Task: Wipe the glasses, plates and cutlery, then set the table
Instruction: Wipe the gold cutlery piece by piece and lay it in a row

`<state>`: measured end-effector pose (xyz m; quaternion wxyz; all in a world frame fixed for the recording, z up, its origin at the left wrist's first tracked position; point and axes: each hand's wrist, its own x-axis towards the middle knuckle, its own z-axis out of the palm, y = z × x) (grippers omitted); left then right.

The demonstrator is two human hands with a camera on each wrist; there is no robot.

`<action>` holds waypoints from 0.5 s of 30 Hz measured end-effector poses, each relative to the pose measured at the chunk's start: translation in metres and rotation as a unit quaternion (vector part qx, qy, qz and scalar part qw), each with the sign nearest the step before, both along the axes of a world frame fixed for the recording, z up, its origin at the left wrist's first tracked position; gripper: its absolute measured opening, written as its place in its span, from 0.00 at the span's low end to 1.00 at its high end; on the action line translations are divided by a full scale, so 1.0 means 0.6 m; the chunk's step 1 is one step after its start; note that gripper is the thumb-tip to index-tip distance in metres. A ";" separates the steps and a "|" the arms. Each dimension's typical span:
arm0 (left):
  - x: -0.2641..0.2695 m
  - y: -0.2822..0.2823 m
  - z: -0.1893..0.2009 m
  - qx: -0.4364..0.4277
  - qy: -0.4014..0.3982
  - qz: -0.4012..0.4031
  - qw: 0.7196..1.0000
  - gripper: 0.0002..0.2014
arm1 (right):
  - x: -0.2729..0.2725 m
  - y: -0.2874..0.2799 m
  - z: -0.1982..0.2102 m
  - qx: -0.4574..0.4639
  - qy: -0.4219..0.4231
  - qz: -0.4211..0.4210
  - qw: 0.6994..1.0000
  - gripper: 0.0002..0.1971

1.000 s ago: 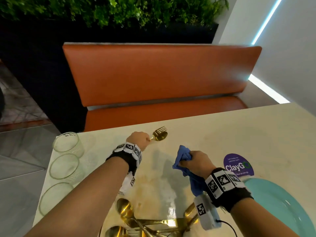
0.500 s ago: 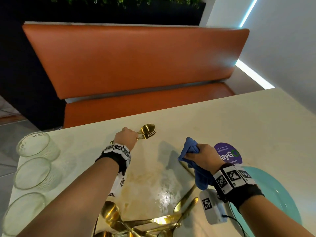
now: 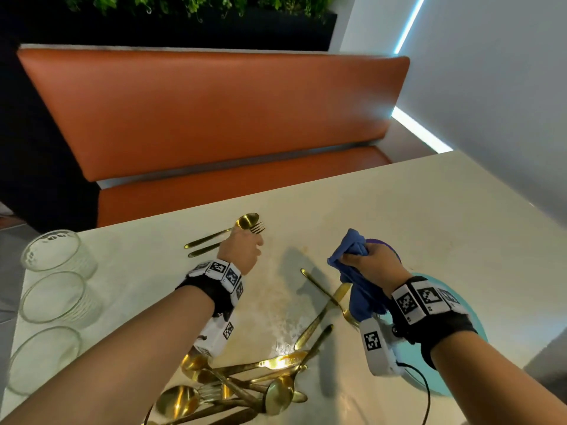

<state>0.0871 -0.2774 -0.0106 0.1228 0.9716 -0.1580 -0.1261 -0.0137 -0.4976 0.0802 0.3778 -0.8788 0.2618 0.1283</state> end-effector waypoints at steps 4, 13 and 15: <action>-0.058 -0.070 0.001 0.006 0.043 -0.090 0.995 0.16 | -0.031 -0.013 0.010 0.005 0.004 -0.024 1.000 0.18; -0.130 -0.191 -0.035 0.030 0.068 -0.225 0.971 0.17 | -0.087 -0.073 -0.009 0.042 -0.006 -0.066 0.997 0.12; -0.128 -0.199 -0.047 0.057 0.065 -0.247 0.965 0.17 | -0.093 -0.085 -0.019 0.040 0.002 -0.064 0.997 0.15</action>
